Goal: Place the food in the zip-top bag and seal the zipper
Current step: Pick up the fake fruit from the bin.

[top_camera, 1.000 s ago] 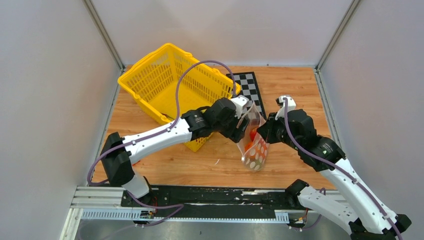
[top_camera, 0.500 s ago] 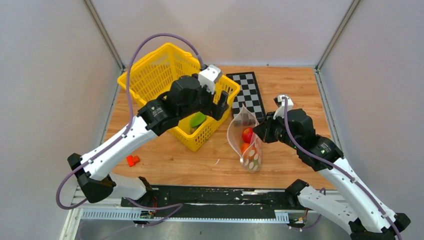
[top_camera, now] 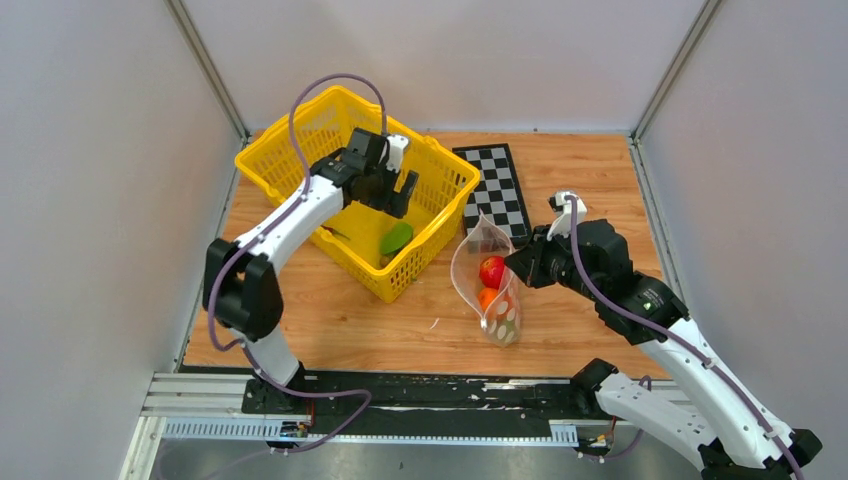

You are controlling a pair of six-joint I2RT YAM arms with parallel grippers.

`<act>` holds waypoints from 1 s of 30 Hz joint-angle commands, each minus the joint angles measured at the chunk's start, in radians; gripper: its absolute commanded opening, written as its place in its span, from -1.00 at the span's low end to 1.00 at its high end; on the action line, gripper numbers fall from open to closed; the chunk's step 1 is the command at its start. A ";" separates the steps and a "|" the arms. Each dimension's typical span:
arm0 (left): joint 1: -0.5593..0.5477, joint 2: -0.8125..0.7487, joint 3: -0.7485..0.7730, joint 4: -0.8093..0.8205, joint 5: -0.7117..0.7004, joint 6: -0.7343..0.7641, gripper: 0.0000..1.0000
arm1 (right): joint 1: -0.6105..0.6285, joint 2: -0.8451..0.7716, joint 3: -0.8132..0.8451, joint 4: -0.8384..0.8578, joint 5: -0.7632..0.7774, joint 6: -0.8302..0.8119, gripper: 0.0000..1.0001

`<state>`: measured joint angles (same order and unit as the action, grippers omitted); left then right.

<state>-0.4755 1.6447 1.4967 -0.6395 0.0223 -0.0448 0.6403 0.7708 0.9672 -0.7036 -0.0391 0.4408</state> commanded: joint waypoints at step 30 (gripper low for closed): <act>0.043 0.133 -0.144 0.091 0.072 -0.038 0.07 | 0.003 -0.001 0.009 0.067 -0.019 -0.004 -1.00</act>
<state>-0.4271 1.9007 1.3560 -0.5838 0.1101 -0.0677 0.6403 0.7773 0.9630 -0.6933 -0.0536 0.4400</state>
